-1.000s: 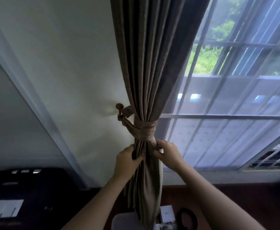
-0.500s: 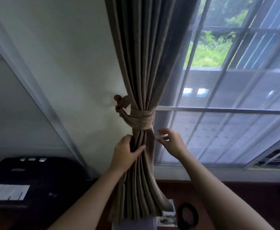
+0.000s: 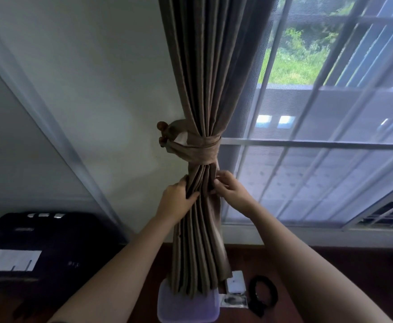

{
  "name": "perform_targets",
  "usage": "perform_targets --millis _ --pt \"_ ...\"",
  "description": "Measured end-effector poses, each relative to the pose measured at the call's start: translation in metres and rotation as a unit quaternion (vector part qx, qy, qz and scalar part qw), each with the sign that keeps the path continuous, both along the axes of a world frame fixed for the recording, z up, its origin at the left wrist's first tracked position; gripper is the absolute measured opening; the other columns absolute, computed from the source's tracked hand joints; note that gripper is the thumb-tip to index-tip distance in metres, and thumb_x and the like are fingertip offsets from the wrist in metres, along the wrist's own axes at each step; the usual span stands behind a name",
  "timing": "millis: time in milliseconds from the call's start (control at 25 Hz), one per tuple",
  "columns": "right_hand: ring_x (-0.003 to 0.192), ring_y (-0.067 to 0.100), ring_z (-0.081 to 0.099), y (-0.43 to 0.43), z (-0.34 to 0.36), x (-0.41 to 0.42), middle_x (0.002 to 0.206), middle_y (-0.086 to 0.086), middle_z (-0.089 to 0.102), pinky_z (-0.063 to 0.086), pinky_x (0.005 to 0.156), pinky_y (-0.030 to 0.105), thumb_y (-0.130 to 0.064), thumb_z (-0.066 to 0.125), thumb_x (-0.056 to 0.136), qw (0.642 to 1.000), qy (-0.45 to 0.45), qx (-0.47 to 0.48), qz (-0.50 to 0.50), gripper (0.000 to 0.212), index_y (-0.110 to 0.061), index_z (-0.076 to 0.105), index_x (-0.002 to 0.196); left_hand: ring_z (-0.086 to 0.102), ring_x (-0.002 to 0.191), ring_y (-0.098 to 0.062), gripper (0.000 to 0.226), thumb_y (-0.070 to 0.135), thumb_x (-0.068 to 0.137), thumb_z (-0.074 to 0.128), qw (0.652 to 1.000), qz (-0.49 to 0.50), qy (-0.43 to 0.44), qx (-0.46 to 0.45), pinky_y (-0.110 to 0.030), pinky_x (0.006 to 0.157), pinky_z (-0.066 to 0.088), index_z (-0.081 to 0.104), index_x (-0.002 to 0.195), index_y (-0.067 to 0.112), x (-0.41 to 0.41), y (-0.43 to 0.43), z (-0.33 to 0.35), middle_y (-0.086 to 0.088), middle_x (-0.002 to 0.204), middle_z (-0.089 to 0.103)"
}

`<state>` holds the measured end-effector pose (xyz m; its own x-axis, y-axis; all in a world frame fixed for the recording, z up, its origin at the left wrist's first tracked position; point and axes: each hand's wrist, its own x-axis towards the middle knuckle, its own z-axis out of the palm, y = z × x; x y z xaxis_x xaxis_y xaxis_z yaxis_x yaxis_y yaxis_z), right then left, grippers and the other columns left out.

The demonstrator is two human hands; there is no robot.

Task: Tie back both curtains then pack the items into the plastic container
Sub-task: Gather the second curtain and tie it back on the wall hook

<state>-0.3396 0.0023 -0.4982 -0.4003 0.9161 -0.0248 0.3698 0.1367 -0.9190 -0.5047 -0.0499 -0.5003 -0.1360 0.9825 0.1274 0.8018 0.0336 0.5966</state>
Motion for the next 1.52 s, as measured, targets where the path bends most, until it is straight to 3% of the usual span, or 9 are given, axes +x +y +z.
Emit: perform_targets --millis 160,320,440,560,760,840,1000,1240,1520 --pt "0.071 0.012 0.052 0.017 -0.006 0.000 0.073 -0.002 0.058 0.044 0.069 0.035 -0.024 0.055 0.091 0.996 -0.075 0.046 0.018 0.016 -0.017 0.061 0.079 0.062 0.099 -0.039 0.043 0.024 0.086 0.061 0.998 -0.022 0.046 -0.041 -0.038 0.081 0.048 0.051 0.124 0.006 -0.008 0.010 -0.005 -0.023 0.106 0.067" --pt "0.070 0.013 0.044 0.043 0.017 0.016 0.072 0.006 0.049 0.035 0.067 0.033 -0.031 0.052 0.072 0.998 -0.010 -0.042 -0.036 0.038 0.005 0.061 0.082 0.064 0.079 -0.040 0.026 0.022 0.092 0.051 0.991 0.026 0.126 -0.039 -0.037 0.061 0.042 0.058 0.088 -0.003 -0.032 0.029 -0.002 -0.027 0.086 0.065" --pt "0.084 0.019 0.051 0.031 0.011 0.012 0.093 0.011 0.054 0.044 0.076 0.039 -0.039 0.047 0.063 0.995 -0.067 0.017 -0.065 0.059 0.003 0.056 0.103 0.064 0.078 -0.037 0.024 0.025 0.089 0.054 0.994 -0.010 0.103 -0.035 -0.035 0.060 0.045 0.056 0.088 0.001 -0.033 0.024 -0.008 -0.023 0.085 0.066" --pt "0.123 0.029 0.043 -0.008 -0.034 0.006 0.139 0.017 0.034 0.041 0.102 0.042 -0.049 0.052 0.060 0.988 -0.145 0.029 -0.037 0.101 -0.004 0.019 0.144 0.065 0.091 -0.032 0.042 0.036 0.081 0.065 0.993 -0.067 0.042 -0.089 -0.034 0.076 0.052 0.056 0.113 0.010 -0.036 0.001 -0.022 -0.014 0.100 0.069" --pt "0.130 0.034 0.042 0.002 -0.078 -0.020 0.148 0.017 0.035 0.041 0.099 0.035 -0.044 0.073 0.070 0.967 -0.249 -0.003 0.044 0.121 -0.003 -0.012 0.146 0.065 0.094 -0.033 0.043 0.042 0.078 0.068 0.986 -0.074 0.047 -0.144 -0.035 0.080 0.052 0.063 0.106 0.009 -0.042 0.021 -0.042 -0.017 0.100 0.070" --pt "0.120 0.038 0.050 0.015 -0.085 -0.029 0.139 0.018 0.048 0.044 0.093 0.037 -0.044 0.072 0.073 0.959 -0.279 -0.011 0.038 0.114 -0.002 -0.004 0.147 0.065 0.088 -0.037 0.033 0.034 0.082 0.064 0.985 -0.075 0.094 -0.124 -0.037 0.075 0.051 0.064 0.099 0.006 -0.043 0.032 -0.047 -0.022 0.095 0.068" --pt "0.113 0.038 0.052 0.018 -0.082 -0.068 0.128 0.020 0.053 0.040 0.085 0.029 -0.028 0.057 0.088 0.962 -0.267 0.035 0.051 0.057 0.000 0.035 0.133 0.062 0.088 -0.046 0.024 0.016 0.086 0.055 0.979 -0.003 0.187 -0.087 -0.043 0.075 0.049 0.061 0.097 -0.004 -0.079 0.045 -0.053 -0.032 0.095 0.064" --pt "0.111 0.035 0.054 0.032 -0.078 -0.125 0.120 0.020 0.056 0.044 0.095 0.036 -0.014 0.053 0.089 0.968 -0.222 0.028 0.118 0.035 -0.003 0.051 0.121 0.062 0.082 -0.047 0.020 -0.009 0.086 0.040 0.967 0.067 0.233 -0.079 -0.046 0.073 0.048 0.059 0.088 -0.015 -0.124 0.044 -0.045 -0.038 0.089 0.062" --pt "0.099 0.044 0.058 0.023 -0.082 -0.049 0.111 0.024 0.061 0.050 0.083 0.047 -0.012 0.040 0.091 0.947 -0.317 0.055 0.018 0.044 -0.013 0.037 0.135 0.064 0.092 -0.036 0.035 0.033 0.082 0.062 0.981 -0.073 0.089 -0.157 -0.033 0.080 0.051 0.063 0.094 0.001 -0.060 0.037 -0.043 -0.023 0.098 0.067"
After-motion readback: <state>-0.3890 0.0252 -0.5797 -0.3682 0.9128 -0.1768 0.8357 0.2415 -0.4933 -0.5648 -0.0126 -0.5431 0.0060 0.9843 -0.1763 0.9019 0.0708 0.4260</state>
